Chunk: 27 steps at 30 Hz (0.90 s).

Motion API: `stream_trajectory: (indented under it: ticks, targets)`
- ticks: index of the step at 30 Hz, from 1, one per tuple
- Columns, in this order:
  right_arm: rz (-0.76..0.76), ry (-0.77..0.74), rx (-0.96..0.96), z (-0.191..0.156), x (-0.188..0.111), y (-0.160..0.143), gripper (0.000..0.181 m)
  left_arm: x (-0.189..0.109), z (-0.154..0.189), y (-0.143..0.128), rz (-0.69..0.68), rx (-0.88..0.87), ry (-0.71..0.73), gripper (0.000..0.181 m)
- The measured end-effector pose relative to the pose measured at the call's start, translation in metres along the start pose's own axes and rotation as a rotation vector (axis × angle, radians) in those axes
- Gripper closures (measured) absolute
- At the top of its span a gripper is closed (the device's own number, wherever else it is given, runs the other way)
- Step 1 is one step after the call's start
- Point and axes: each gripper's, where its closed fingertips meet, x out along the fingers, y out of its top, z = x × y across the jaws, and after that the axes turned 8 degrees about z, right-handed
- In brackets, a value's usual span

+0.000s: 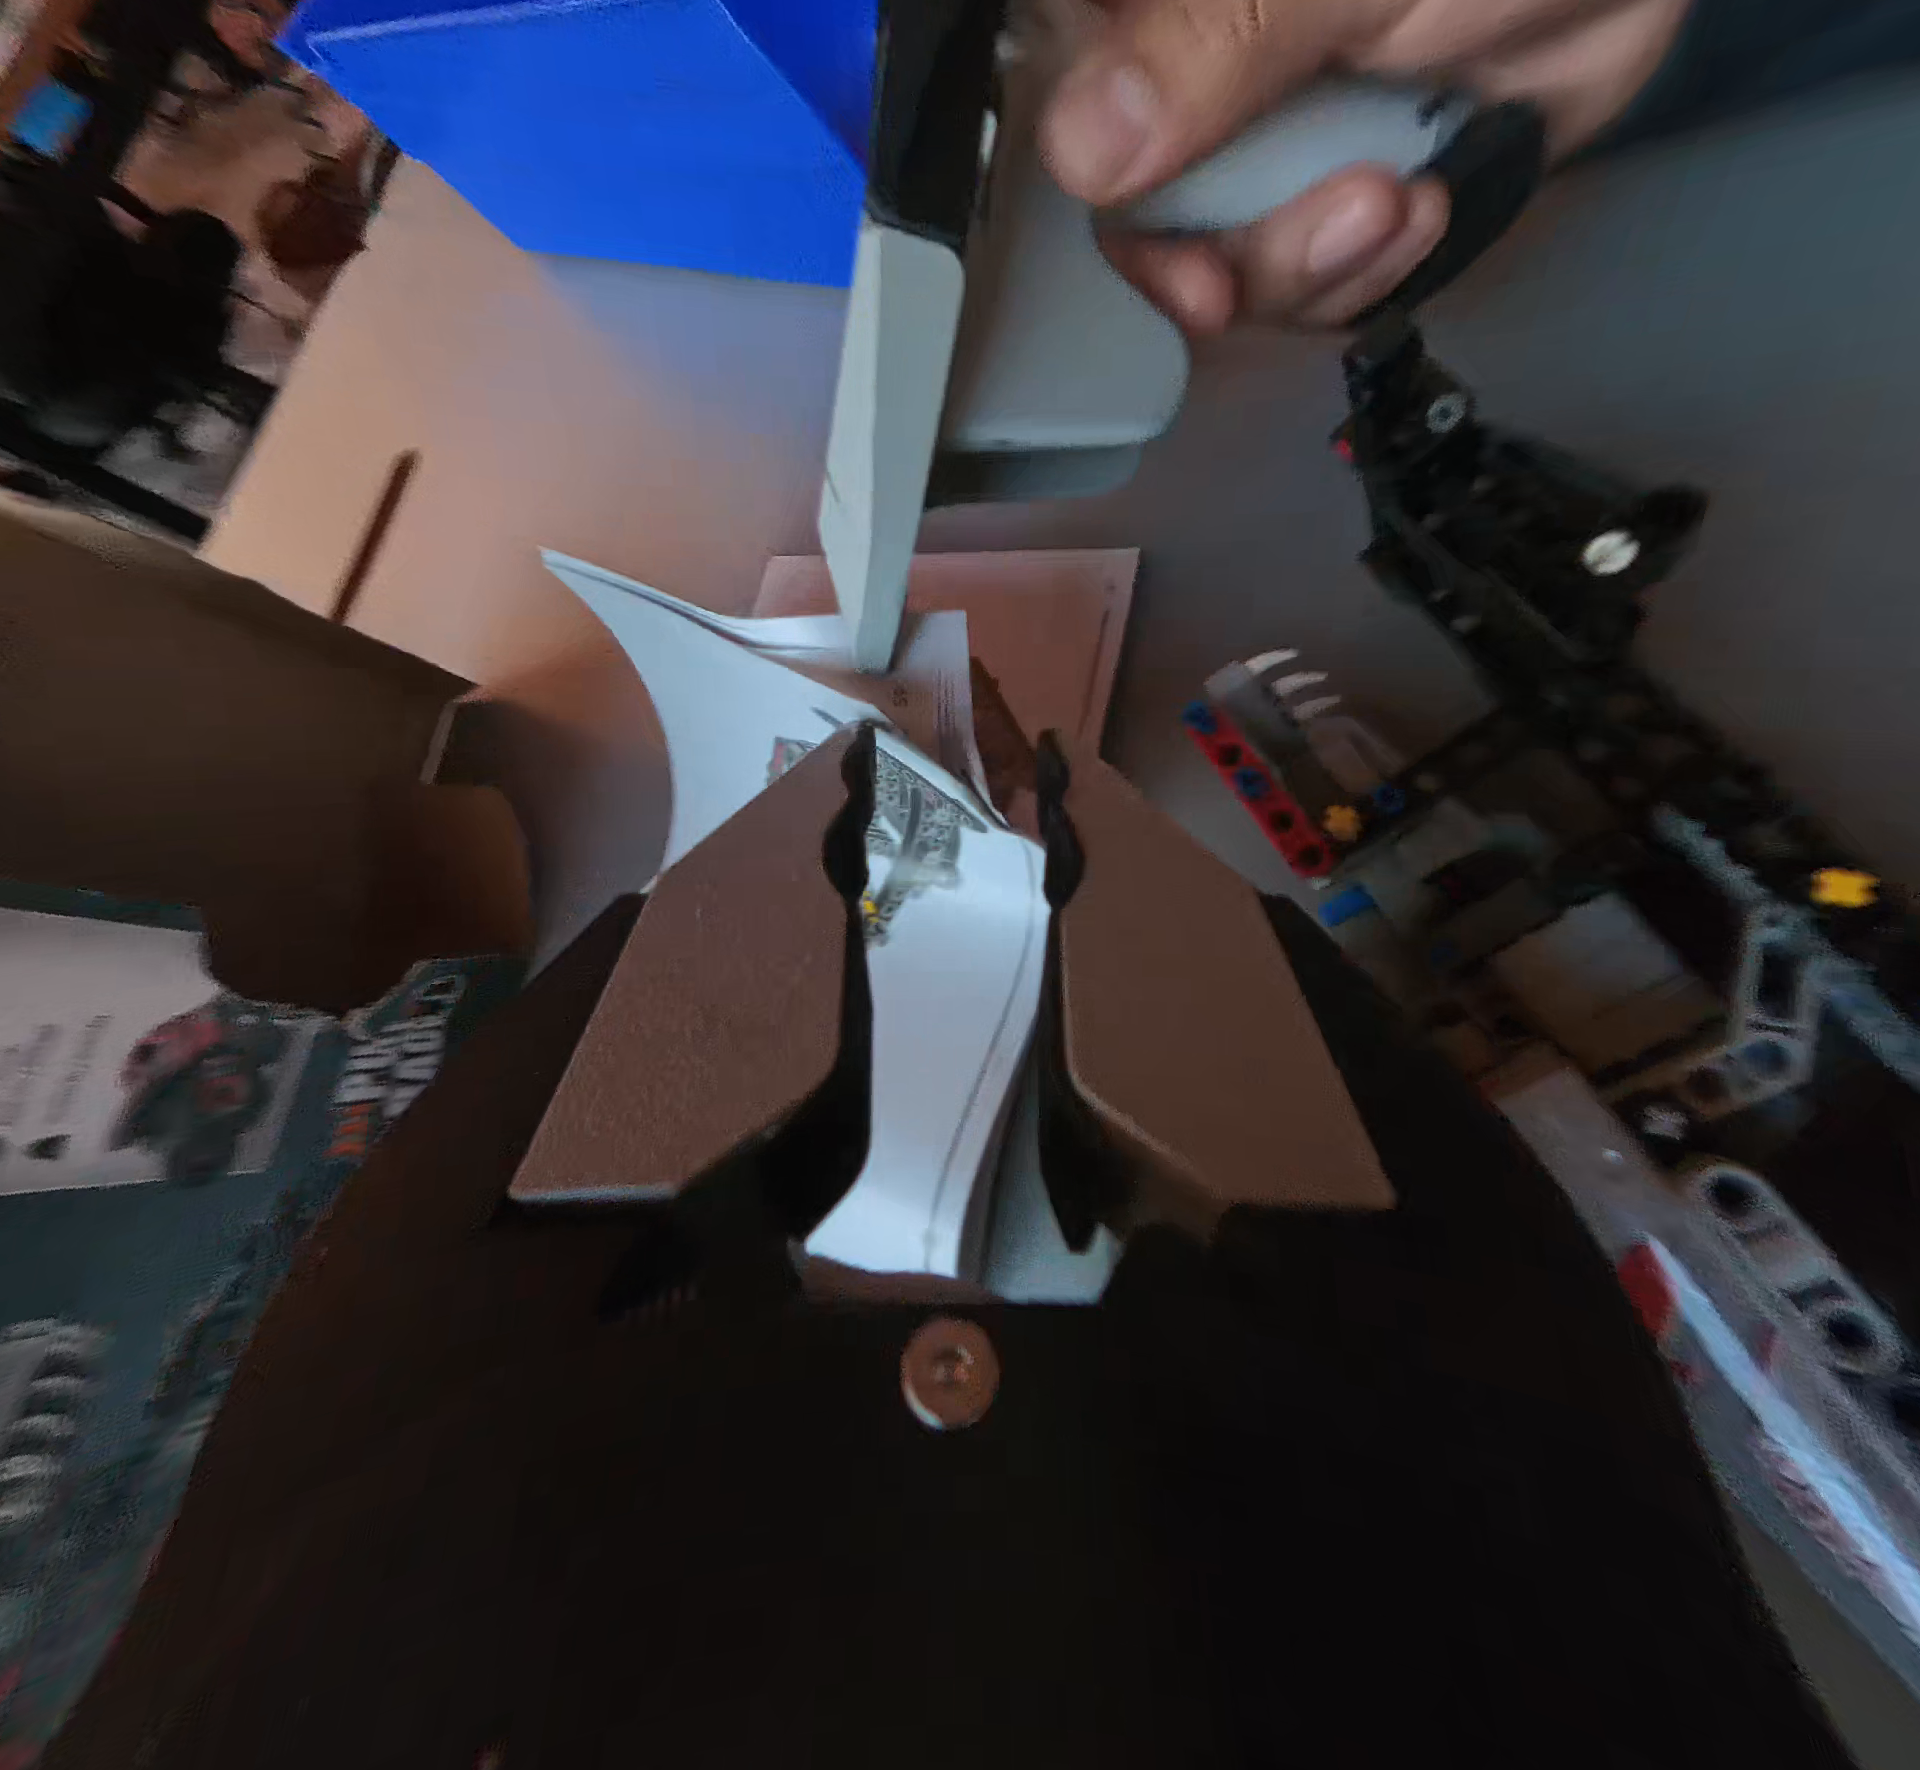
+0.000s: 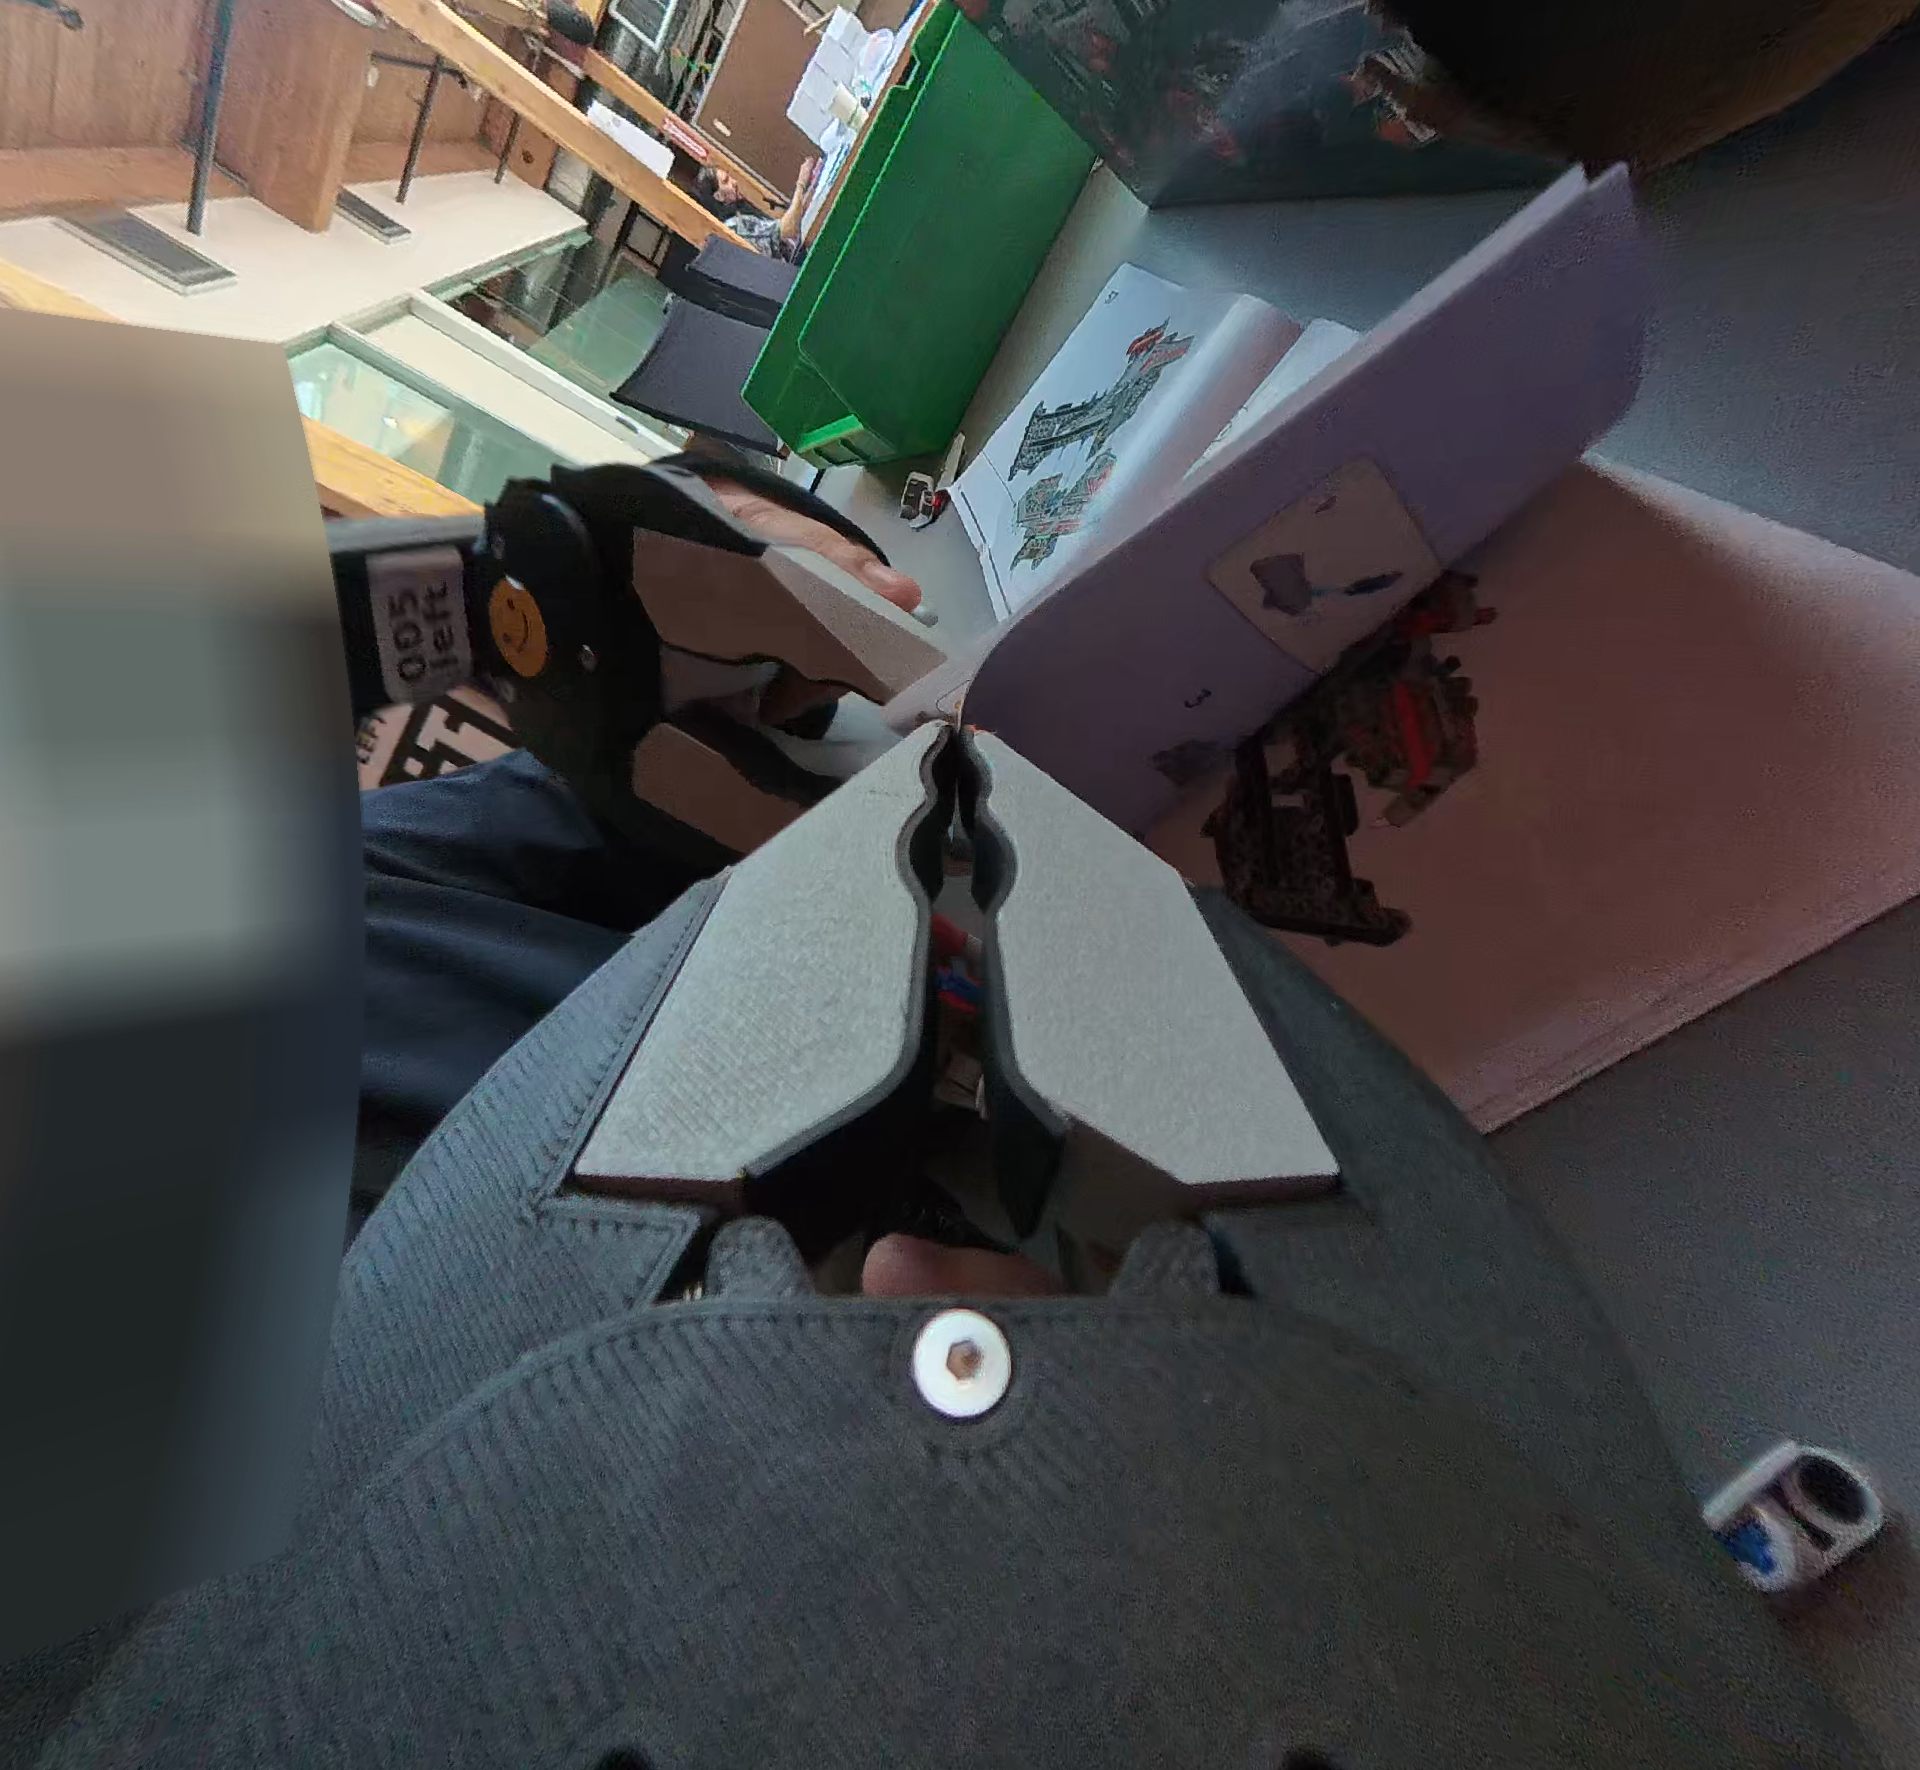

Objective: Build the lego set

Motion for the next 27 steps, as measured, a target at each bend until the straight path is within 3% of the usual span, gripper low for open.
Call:
stream_trajectory:
  ticks: [6, 13, 20, 27]
  targets:
    - [-0.022, -0.003, -0.019, -0.001, 0.004, -0.005, 0.181, -0.007, -0.001, 0.009, 0.082, -0.295, -0.136, 0.155]
    - [-0.018, 0.001, -0.03, -0.003, 0.003, -0.004, 0.181, -0.007, -0.004, 0.009, 0.127, -0.394, -0.18, 0.176]
    - [-0.025, -0.025, -0.043, 0.001, 0.001, -0.005, 0.181, -0.014, -0.004, 0.013, 0.173, -0.481, -0.257, 0.181]
    - [-0.02, -0.038, -0.028, 0.007, -0.004, -0.004, 0.181, -0.045, -0.04, 0.004, 0.197, -0.482, -0.088, 0.181]
